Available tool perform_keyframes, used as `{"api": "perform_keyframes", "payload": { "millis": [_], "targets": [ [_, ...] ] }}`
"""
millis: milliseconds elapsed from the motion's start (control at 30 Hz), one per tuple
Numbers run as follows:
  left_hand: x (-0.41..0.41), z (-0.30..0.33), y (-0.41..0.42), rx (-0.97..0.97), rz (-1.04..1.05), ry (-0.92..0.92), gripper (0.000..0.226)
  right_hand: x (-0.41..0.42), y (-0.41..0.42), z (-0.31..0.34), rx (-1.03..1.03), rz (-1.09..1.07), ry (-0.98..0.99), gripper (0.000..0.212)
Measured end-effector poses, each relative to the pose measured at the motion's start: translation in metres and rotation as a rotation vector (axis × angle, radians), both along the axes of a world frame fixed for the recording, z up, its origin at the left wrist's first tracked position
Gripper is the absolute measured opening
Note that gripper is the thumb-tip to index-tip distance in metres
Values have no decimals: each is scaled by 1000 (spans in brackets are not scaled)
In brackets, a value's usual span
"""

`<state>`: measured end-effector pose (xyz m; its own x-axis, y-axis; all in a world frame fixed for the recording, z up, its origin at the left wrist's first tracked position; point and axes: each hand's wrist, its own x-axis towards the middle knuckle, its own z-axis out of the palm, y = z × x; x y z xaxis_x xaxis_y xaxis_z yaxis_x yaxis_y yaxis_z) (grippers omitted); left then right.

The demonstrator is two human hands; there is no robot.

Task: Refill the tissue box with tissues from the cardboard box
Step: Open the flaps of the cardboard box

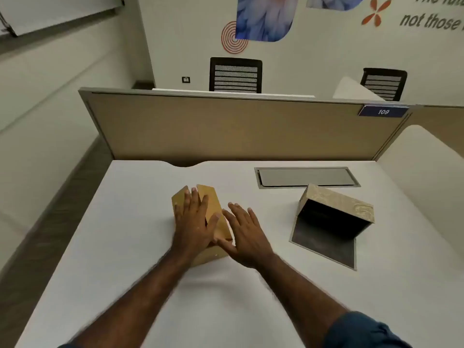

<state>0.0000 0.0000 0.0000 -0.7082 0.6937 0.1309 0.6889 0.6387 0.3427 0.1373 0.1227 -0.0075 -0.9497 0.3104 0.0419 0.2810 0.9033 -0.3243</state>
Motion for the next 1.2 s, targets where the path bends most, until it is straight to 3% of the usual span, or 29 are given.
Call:
{"api": "perform_keyframes", "payload": {
  "millis": [233, 467, 600, 733, 833, 933, 1033, 1200],
  "targets": [
    [0, -12, -11, 103, 162, -266, 62, 2, -16, -19, -153, -94, 83, 88],
    [-7, 2, -37, 362, 216, -469, 59, -5, -21, -27, -258, -206, 180, 59],
    [-13, 4, -56, 420, 274, -573, 69, -8, -20, -28, -488, -378, 295, 34],
    [-19, 0, -76, 505, 302, -625, 72, -6, -17, -30, -621, -494, 350, 26],
    [-22, -9, -92, 629, 309, -731, 72, -6, -15, -34, -848, -596, 388, 11],
    [-23, -21, -105, 698, 335, -842, 67, -4, -13, -34, -1029, -664, 434, 9],
    [-19, -38, -112, 728, 389, -937, 63, -4, -10, -36, -1223, -727, 391, 37],
    [-2, -59, -108, 673, 473, -1037, 44, 0, -3, -39, -1415, -831, 276, 45]
  ]
}}
